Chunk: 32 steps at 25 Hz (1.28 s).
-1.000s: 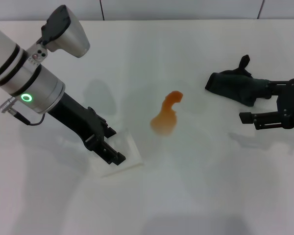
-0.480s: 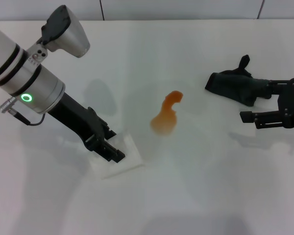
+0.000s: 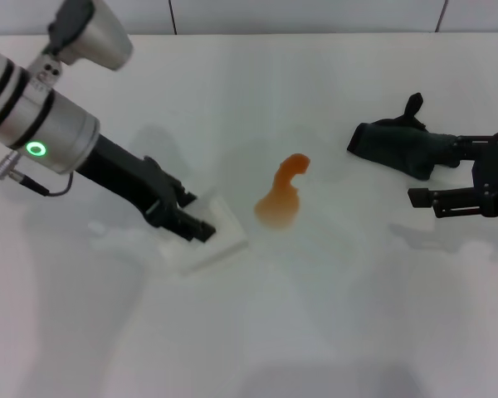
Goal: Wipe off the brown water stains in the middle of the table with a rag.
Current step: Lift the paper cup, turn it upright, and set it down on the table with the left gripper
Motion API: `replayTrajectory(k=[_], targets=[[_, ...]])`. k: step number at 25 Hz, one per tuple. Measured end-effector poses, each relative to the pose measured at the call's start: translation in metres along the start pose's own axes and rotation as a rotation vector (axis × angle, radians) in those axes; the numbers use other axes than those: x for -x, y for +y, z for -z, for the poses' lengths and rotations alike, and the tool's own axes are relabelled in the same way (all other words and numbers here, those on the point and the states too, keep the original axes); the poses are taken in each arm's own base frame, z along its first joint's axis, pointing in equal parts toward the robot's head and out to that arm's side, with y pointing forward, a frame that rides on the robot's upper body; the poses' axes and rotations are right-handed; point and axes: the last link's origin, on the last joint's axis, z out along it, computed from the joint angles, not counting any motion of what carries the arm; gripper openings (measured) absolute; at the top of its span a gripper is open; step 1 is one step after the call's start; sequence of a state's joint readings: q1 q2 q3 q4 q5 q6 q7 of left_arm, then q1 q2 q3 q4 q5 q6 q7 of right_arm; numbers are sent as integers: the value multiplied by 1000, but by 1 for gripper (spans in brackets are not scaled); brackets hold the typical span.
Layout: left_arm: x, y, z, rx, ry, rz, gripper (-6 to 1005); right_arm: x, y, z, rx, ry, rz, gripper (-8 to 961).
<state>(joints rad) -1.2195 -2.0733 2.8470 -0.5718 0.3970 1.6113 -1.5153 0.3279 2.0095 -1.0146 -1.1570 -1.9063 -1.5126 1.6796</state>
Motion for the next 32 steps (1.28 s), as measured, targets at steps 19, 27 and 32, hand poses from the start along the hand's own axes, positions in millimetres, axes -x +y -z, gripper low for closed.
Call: replayTrajectory(k=[19, 27, 32], targets=[[26, -21, 44, -225, 546, 71, 608, 2, -1, 0, -5, -15, -3, 782], [57, -16, 42, -309, 777, 54, 608, 1, 0, -2, 1, -13, -12, 782], [77, -17, 33, -397, 869, 61, 609, 0, 2, -5, 16, -16, -21, 782]])
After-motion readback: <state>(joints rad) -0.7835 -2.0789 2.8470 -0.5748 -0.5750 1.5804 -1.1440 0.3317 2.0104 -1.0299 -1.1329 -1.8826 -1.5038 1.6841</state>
